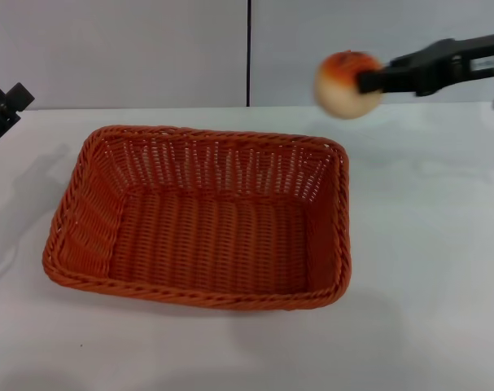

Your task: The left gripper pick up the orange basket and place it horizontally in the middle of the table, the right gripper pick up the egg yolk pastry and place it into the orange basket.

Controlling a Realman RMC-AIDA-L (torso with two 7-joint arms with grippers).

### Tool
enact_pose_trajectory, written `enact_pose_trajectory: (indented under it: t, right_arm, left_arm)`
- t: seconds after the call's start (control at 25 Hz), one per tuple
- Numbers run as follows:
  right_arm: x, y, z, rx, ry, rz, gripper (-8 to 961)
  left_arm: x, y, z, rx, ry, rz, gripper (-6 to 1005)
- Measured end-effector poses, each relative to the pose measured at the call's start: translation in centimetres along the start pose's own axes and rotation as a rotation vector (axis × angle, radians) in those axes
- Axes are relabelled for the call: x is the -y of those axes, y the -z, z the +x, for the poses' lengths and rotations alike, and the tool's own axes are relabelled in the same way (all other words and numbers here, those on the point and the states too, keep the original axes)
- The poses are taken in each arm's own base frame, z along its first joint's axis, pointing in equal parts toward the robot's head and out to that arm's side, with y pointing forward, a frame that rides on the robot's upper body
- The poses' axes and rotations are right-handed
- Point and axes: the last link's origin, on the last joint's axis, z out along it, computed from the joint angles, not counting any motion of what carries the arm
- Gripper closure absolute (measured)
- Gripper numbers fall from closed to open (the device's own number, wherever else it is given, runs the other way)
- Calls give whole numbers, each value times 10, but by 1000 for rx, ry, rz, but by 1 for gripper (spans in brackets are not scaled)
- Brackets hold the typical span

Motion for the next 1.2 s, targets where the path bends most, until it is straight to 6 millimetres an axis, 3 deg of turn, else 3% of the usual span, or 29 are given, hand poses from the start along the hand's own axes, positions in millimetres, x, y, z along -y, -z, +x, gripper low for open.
enact_pose_trajectory:
  t: [0.12, 0.24, 0.28, 0.4, 0.6, 0.92, 1.04, 1.2]
  right_arm:
    - [-10, -16, -3, -22, 19, -46, 815]
    - [-27, -50, 0, -92, 20, -139, 837]
    - [-27, -50, 0, -92, 20, -139, 844]
    - [-32, -74, 7, -144, -2, -172, 867]
    - [-33, -84, 13, -154, -3, -175, 873]
    - [-29, -74, 16, -106, 19, -149, 675]
    - [-25, -58, 18, -73, 50, -107, 593]
    - [-15, -20, 33, 81, 109, -13, 447]
  left_arm:
    - [0, 2, -1, -1, 2, 0, 254]
    - [-1, 4, -1, -3, 4, 0, 255]
    - [-1, 4, -1, -3, 4, 0, 255]
    - [-2, 3, -3, -6, -4, -4, 255]
    - [-3, 2, -6, -7, -25, -11, 256]
    - [-3, 5, -10, -25, -30, 0, 258]
    - [-3, 9, -8, -46, -40, 9, 258]
    - [-3, 14, -8, -73, -50, 17, 258]
